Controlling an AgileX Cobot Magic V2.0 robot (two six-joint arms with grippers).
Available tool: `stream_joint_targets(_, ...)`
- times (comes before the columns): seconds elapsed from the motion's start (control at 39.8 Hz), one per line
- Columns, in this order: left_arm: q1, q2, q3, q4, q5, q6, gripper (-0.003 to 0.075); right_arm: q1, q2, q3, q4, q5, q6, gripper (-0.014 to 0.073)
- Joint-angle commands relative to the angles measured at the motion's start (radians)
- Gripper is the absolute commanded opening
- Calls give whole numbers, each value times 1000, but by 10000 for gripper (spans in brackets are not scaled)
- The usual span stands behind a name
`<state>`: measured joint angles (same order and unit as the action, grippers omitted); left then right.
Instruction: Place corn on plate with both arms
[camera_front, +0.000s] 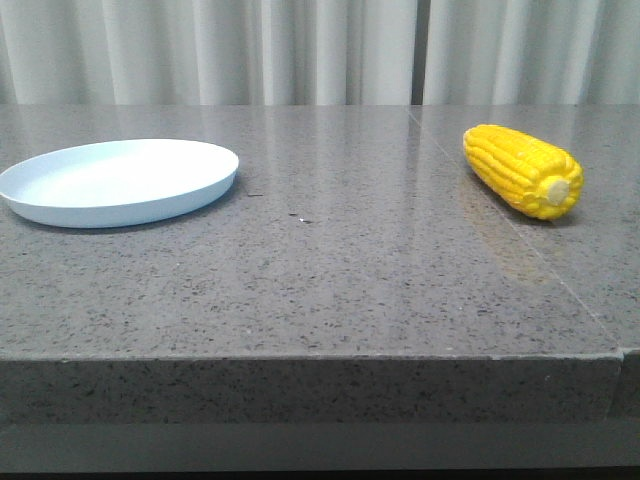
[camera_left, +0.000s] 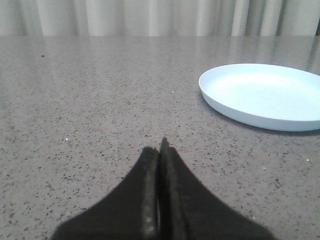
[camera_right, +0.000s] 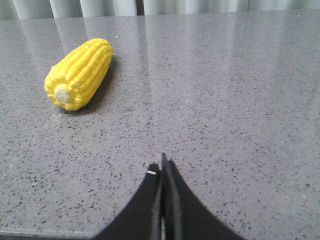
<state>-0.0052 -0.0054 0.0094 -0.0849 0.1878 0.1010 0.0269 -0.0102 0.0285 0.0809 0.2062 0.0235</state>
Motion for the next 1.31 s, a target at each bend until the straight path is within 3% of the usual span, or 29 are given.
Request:
stream_joint_targets(0.0,3,-17,24,-11,-105,3,-20,-7,-17,-23,0,-82,-4,-71)
stream_joint_targets(0.2,3,-17,20,-56,-222,3,-20,-7,-17,-25,4,-145,-4,-71)
stream_joint_targets(0.38,1,-17,-71,-76,-261,3,-20,-7,-17,-90,127,-97,-1,-71)
stream_joint_targets(0.48,1,-5,-185,-68,-217,3,-20,-7,-12,-167,125,-20,-1,-71)
stream_joint_targets(0.73,1,194,-427,14,37,3,-20,-7,146,-383,124,64,-2,-69)
stream_joint_targets(0.93,1,362,-497,16,51,3,-20,-7,362,-491,75,39,-6,-69)
stream_joint_targets(1.16,1,386,-499,16,14,3,-18,-7,432,-502,72,-24,-6,-69)
stream_joint_targets(1.23,1,386,-499,16,12,3,23,-7,431,-502,72,-31,-6,-69)
stream_joint_targets(1.28,1,386,-499,16,12,3,100,-7,431,-502,72,-34,-6,-62)
